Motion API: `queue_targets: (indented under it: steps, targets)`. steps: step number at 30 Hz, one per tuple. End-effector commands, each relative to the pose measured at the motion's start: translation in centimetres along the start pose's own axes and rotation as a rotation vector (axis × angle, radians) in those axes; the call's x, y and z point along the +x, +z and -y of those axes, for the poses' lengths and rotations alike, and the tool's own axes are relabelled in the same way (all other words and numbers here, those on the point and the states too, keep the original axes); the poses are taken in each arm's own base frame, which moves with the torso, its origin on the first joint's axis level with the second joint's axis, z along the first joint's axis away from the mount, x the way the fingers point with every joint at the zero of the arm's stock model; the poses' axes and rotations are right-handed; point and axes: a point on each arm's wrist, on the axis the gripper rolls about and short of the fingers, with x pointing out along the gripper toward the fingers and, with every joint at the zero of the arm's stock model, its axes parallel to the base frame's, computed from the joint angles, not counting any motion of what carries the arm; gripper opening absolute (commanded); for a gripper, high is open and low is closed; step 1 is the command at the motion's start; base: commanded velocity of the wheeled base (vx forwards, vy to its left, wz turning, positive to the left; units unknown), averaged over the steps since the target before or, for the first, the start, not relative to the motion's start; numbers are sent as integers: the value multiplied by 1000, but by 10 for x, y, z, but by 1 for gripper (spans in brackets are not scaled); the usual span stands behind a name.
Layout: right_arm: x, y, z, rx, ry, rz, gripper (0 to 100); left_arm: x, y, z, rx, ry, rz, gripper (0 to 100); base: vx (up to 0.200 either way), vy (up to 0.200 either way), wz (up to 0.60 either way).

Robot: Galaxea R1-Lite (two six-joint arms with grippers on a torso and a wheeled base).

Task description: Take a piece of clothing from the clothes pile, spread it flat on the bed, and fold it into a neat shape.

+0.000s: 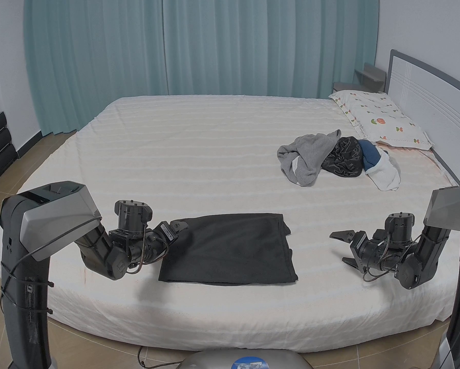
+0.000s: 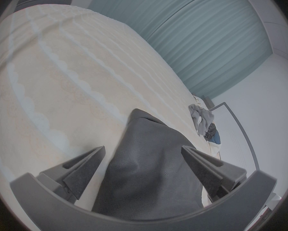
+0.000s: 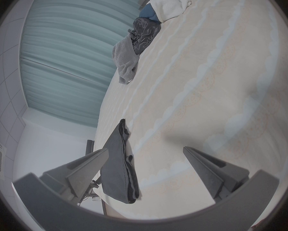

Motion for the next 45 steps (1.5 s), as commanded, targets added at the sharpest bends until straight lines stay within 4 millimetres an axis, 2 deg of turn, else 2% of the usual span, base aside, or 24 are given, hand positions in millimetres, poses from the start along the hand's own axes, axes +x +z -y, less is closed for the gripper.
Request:
queue_targets:
  steps: [1, 2, 3, 20, 27, 45]
  targets:
    - [0, 0, 0, 1, 0, -1, 100, 4, -7, -7, -1, 13, -11, 100, 0, 0, 0]
    - [0, 0, 0, 1, 0, -1, 100, 4, -7, -6, 0, 12, -12, 100, 0, 0, 0]
    - [0, 0, 0, 1, 0, -1, 100, 4, -7, -7, 0, 13, -13, 0, 0, 0, 0]
    - [-1, 0, 0, 1, 1, -3, 100, 1, -8, -8, -11, 22, -13, 0, 0, 0, 0]
    - [-3, 3, 0, 5, 1, 7, 100, -5, -3, -3, -62, 22, 17, 0, 0, 0, 0]
    - [-2, -1, 1, 4, -7, -5, 100, -9, 3, -7, -132, 35, 39, 0, 0, 11, 0]
